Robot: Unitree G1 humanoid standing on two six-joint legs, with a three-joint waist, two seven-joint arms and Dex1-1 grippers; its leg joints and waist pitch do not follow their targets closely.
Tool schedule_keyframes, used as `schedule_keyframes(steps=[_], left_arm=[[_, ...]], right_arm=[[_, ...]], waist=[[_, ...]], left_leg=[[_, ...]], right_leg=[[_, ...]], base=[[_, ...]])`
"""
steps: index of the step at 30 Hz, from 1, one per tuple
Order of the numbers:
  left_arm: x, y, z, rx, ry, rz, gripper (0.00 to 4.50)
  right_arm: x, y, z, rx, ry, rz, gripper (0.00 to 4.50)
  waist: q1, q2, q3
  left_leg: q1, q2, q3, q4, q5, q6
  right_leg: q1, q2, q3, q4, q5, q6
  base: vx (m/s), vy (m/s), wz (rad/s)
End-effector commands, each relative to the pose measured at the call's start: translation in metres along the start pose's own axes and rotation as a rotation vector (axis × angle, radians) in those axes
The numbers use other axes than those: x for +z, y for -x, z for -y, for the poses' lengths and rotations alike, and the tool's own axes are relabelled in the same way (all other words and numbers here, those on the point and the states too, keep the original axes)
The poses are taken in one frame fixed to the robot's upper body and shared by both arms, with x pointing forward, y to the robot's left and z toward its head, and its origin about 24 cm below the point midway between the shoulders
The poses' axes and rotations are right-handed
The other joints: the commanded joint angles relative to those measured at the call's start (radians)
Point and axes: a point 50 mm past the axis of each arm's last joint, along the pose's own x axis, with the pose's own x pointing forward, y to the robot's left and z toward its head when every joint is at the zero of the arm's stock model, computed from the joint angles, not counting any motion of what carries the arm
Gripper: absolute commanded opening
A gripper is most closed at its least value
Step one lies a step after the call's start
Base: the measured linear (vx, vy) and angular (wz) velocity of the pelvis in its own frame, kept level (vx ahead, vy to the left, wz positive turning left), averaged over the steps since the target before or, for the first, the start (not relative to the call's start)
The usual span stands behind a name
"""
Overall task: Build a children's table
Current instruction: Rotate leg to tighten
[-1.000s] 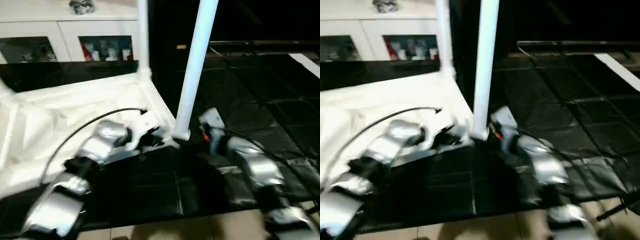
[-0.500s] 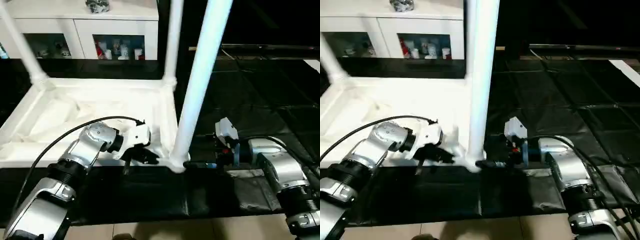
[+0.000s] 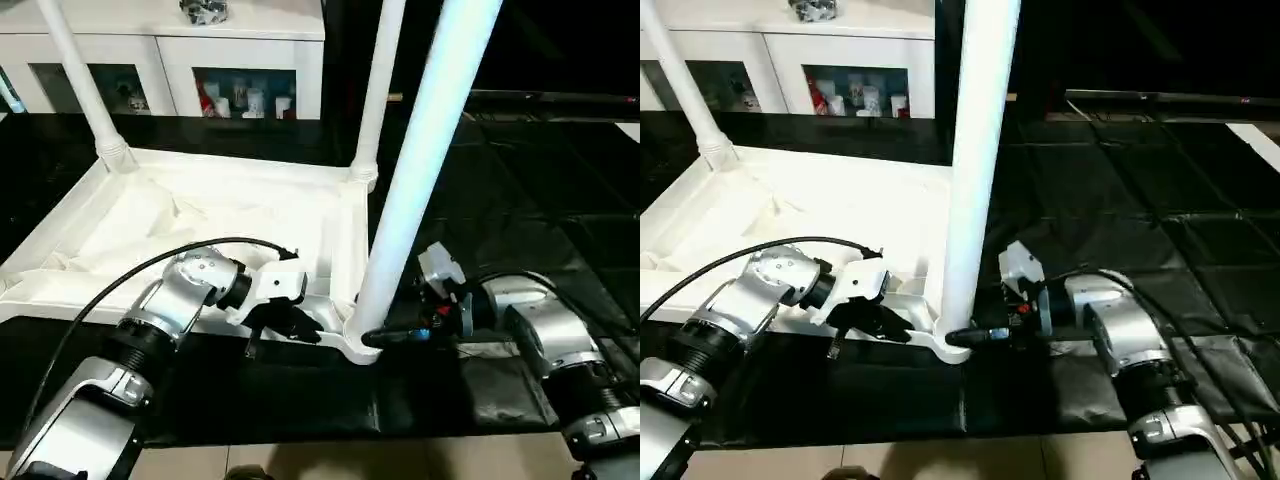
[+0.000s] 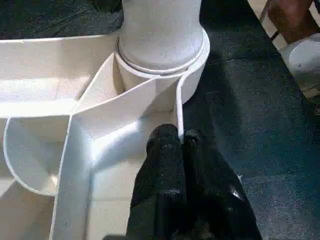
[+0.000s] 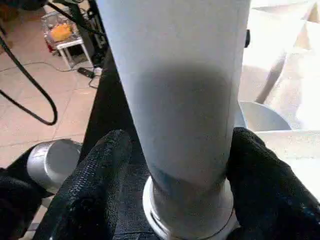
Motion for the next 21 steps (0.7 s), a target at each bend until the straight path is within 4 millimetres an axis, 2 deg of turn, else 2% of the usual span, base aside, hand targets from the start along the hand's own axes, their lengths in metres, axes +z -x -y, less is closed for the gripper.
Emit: schedule_keyframes(steps=[1,3,6,9,12,13,15,16,17,18,19,21], left_arm=[[0.013,-0.005,0.001,-0.048,-0.076,0.009,0.00],[0.012,-0.005,0.001,-0.047,-0.075,0.009,0.00],[0.012,-0.006,0.000,-0.035,-0.069,0.008,0.00],[0.010,-0.007,-0.003,0.007,-0.038,0.013,0.00],[0.010,-0.008,-0.007,0.049,-0.006,0.020,0.00],[0.010,-0.009,-0.011,0.101,0.030,0.030,0.00],[0.011,-0.010,-0.016,0.154,0.057,0.041,0.00],[0.012,-0.011,-0.019,0.181,0.070,0.045,0.00],[0.012,-0.011,-0.019,0.181,0.070,0.045,0.00],[0.018,-0.016,-0.026,0.258,0.105,0.063,0.00],[0.020,-0.019,-0.029,0.293,0.121,0.069,0.00],[0.027,-0.025,-0.036,0.364,0.162,0.095,0.00]], right_arm=[[0.005,-0.001,0.001,0.028,0.010,0.002,2.73],[0.004,-0.001,0.001,0.031,0.009,0.002,2.64],[0.004,-0.003,0.000,0.040,0.005,0.006,2.27],[0.002,-0.006,-0.004,0.048,-0.005,0.020,2.12],[-0.001,-0.009,-0.006,0.028,-0.018,0.031,2.03],[-0.004,-0.014,-0.007,-0.032,-0.041,0.041,2.01],[-0.006,-0.021,-0.005,-0.110,-0.070,0.052,1.98],[-0.007,-0.024,-0.003,-0.149,-0.088,0.058,1.98],[-0.007,-0.024,-0.003,-0.149,-0.088,0.058,1.96],[-0.009,-0.036,0.004,-0.271,-0.148,0.073,1.95],[-0.010,-0.042,0.006,-0.320,-0.173,0.079,1.94],[-0.009,-0.053,0.011,-0.401,-0.233,0.107,1.94]], waist=[[-0.008,-0.007,-0.072],[-0.007,-0.008,-0.072],[-0.006,-0.008,-0.073],[-0.005,-0.004,-0.072],[-0.003,-0.006,-0.072],[-0.002,-0.006,-0.072],[-0.004,-0.006,-0.067],[-0.004,-0.004,-0.066],[-0.011,-0.006,-0.062],[-0.014,-0.005,-0.062],[-0.018,-0.006,-0.060],[-0.032,-0.006,-0.060]], left_leg=[[0.003,0.047,-0.008,-0.063,-0.108,0.063],[0.004,0.047,-0.008,-0.063,-0.107,0.063],[0.004,0.047,-0.008,-0.062,-0.105,0.064],[0.005,0.048,-0.009,-0.063,-0.111,0.061],[0.006,0.048,-0.008,-0.063,-0.109,0.060],[0.007,0.048,-0.008,-0.063,-0.111,0.059],[0.007,0.046,-0.010,-0.068,-0.138,0.043],[0.009,0.045,-0.010,-0.068,-0.150,0.038],[0.009,0.042,-0.012,-0.072,-0.180,0.025],[0.013,0.040,-0.013,-0.073,-0.195,0.016],[0.015,0.039,-0.012,-0.073,-0.200,0.010],[0.012,0.035,-0.017,-0.076,-0.207,-0.005]], right_leg=[[0.057,-0.082,0.059,-0.068,-0.225,-0.181],[0.058,-0.083,0.059,-0.067,-0.219,-0.181],[0.057,-0.083,0.059,-0.067,-0.214,-0.183],[0.057,-0.083,0.059,-0.068,-0.223,-0.182],[0.057,-0.082,0.060,-0.069,-0.221,-0.177],[0.055,-0.082,0.061,-0.068,-0.218,-0.179],[0.056,-0.083,0.059,-0.077,-0.279,-0.160],[0.055,-0.084,0.059,-0.080,-0.303,-0.152],[0.056,-0.085,0.056,-0.089,-0.374,-0.132],[0.054,-0.086,0.056,-0.097,-0.428,-0.110],[0.051,-0.086,0.057,-0.100,-0.450,-0.102],[0.053,-0.087,0.053,-0.108,-0.512,-0.074]], base=[[0.000,0.000,0.00],[0.000,0.000,0.00],[0.000,0.000,0.00],[0.000,0.000,0.00],[0.000,0.000,0.00],[0.000,0.000,0.00],[0.000,0.000,0.00],[0.000,0.000,0.00],[0.000,0.000,0.00],[0.000,0.000,0.00],[0.000,0.000,0.00],[0.000,0.000,0.00]])
